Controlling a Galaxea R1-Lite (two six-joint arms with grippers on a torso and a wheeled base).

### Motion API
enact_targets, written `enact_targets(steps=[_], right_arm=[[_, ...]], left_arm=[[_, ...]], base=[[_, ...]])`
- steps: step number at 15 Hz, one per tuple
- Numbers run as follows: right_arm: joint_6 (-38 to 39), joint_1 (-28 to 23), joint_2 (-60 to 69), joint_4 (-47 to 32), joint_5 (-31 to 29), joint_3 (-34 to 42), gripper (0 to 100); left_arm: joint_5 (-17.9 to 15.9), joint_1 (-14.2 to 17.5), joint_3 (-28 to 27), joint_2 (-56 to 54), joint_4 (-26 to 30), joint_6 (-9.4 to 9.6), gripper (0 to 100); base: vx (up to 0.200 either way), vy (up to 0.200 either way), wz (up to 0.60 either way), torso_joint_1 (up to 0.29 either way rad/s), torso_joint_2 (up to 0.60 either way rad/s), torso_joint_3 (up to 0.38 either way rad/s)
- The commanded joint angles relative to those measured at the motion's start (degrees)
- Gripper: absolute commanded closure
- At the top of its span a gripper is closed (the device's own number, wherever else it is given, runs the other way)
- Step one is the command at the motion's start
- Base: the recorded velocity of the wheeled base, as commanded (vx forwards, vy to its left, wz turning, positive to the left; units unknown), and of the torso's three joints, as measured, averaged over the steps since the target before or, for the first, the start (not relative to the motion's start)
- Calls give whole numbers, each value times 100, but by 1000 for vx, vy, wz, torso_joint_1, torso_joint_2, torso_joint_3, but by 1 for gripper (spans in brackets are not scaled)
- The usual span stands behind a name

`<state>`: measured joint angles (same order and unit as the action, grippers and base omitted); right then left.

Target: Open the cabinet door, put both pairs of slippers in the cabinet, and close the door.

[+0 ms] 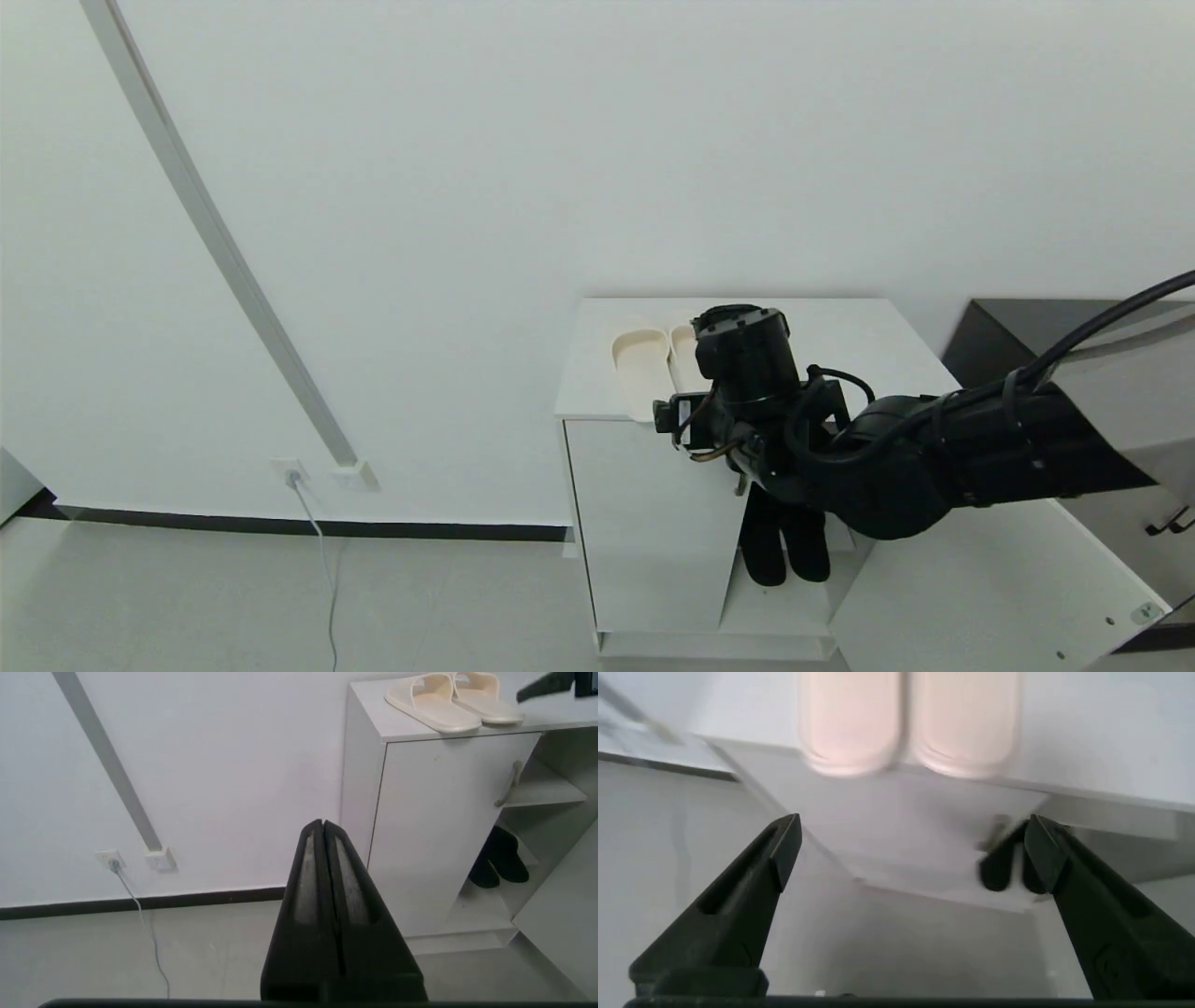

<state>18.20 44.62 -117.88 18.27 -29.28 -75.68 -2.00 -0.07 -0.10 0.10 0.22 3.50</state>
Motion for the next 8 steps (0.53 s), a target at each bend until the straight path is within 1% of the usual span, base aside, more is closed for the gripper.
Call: enact_targets(steps=[1,5,7,8], right_arm=[[34,117,99,-17,19,-140,0],[70,196,-112,45,-34,-43,0],[52,293,-156,387,-95,282,0],[34,319,-244,581,-148,422,0]], left_arm=[[7,-1,1,-1,4,2,100],[7,-1,1,-1,4,2,100],[-2,-1,1,-1,4,2,100],[7,-1,1,-1,4,2,100]], base=[[200,0,0,7,2,2],[200,0,0,-1,-4,1],[200,0,0,7,5,2],[0,0,0,0,0,0]])
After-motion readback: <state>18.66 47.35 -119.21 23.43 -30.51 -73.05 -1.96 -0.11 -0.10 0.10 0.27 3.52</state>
